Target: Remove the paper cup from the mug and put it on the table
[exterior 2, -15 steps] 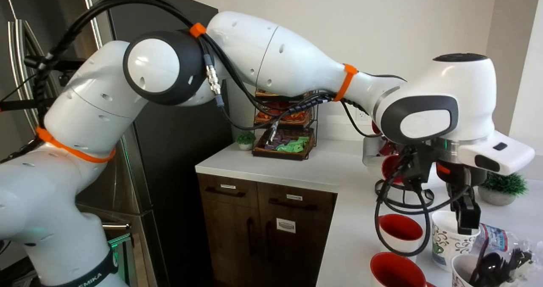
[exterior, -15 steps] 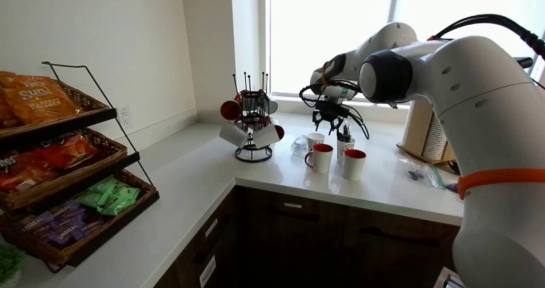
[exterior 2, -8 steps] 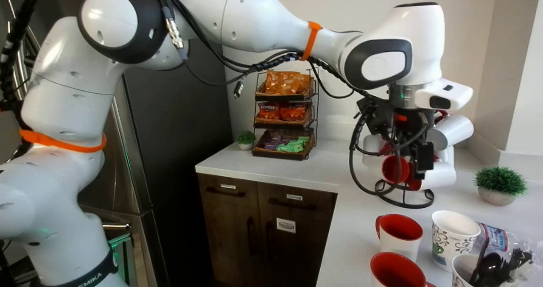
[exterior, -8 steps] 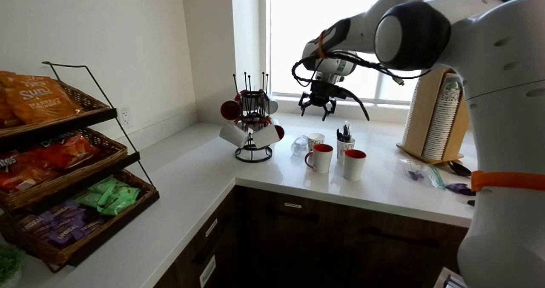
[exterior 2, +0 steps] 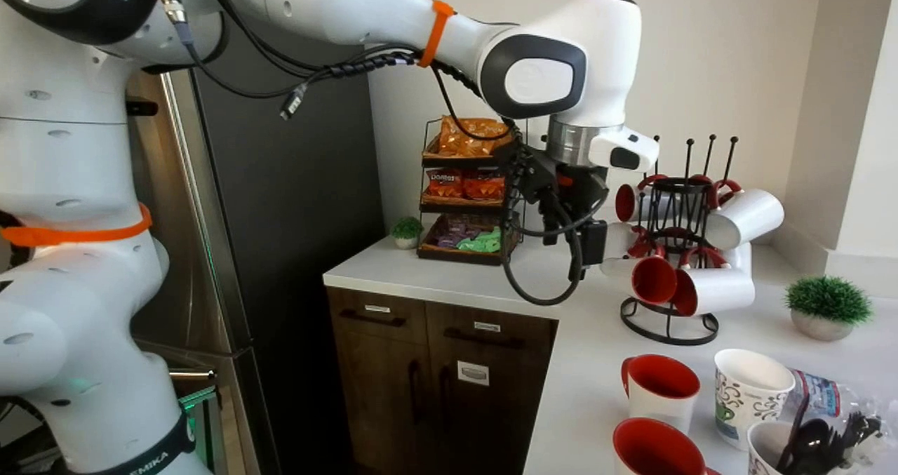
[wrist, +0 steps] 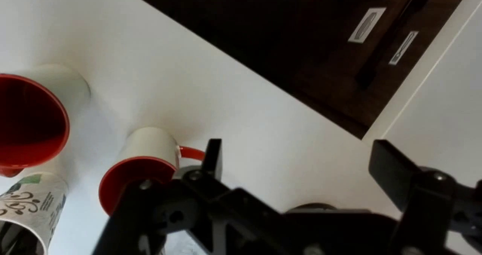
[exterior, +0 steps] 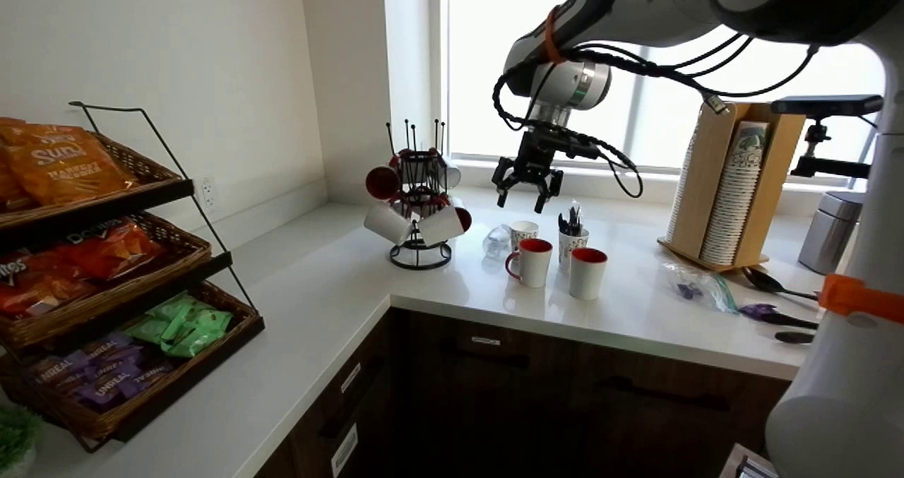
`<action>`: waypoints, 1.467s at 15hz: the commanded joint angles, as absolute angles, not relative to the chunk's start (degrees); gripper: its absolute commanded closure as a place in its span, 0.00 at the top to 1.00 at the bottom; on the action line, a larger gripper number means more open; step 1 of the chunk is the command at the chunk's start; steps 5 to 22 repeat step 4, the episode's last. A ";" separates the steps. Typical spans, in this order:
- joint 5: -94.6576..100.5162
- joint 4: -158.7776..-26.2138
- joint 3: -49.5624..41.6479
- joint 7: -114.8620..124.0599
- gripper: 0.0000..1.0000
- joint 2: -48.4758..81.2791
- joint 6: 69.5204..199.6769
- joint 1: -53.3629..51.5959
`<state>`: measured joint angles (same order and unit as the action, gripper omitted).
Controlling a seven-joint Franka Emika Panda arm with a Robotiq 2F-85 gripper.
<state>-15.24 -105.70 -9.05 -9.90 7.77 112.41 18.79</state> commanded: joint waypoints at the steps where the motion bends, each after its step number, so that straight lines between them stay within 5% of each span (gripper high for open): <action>1: -15.21 -107.12 -10.47 -10.89 1.00 6.45 111.97 17.47; 22: -14.96 -109.11 -10.60 -11.77 1.00 4.75 112.00 17.32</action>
